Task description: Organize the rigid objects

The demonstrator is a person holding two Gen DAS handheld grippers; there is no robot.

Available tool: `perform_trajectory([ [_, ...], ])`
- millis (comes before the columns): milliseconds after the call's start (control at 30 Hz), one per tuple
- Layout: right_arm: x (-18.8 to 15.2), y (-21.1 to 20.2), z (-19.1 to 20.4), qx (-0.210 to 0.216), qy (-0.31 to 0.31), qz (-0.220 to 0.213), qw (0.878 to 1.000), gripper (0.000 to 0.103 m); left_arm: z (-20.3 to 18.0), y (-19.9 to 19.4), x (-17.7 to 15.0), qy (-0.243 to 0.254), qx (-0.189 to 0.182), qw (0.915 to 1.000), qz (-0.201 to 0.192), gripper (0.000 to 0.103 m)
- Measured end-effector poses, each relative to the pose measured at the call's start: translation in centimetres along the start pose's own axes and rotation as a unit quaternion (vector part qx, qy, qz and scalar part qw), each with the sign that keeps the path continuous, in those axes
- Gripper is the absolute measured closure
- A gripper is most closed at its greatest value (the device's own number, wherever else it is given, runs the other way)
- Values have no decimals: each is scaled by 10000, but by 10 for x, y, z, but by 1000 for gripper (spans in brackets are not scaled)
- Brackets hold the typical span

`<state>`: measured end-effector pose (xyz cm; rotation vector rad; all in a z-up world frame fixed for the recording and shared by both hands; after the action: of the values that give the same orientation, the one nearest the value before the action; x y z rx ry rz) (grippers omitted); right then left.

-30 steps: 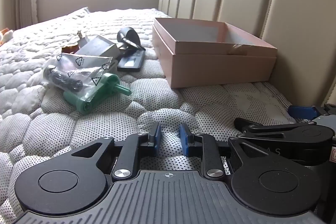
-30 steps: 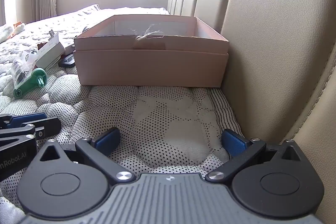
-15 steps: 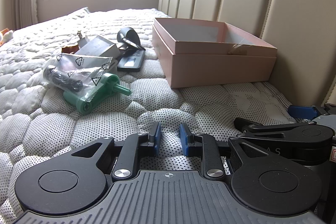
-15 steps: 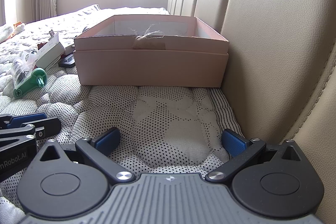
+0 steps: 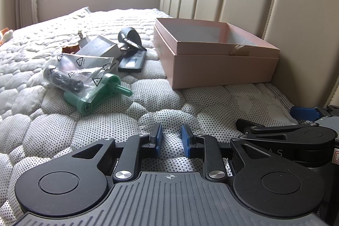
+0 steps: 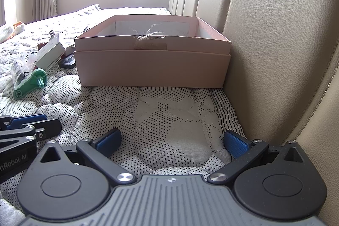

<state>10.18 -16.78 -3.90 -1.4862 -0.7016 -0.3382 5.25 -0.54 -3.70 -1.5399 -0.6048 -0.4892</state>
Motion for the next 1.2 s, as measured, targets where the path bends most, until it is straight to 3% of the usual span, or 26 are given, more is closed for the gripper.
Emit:
perform_trajectory([
  [1200, 1, 1, -1, 36, 31, 15, 10000, 0, 0, 0, 0, -1, -2, 10000, -2, 78],
])
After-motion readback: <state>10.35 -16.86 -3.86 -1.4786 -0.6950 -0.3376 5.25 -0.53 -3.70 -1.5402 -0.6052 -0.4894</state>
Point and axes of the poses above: each gripper's, at about its wrist camera, not at the fingertips, and y roughly the way its jaws point, z to its left, x to its top, the point moved 6 cm from there along y, roughly the way its jaws point, and after that the axes turned 15 degrees about z, right-handed, at the moved point
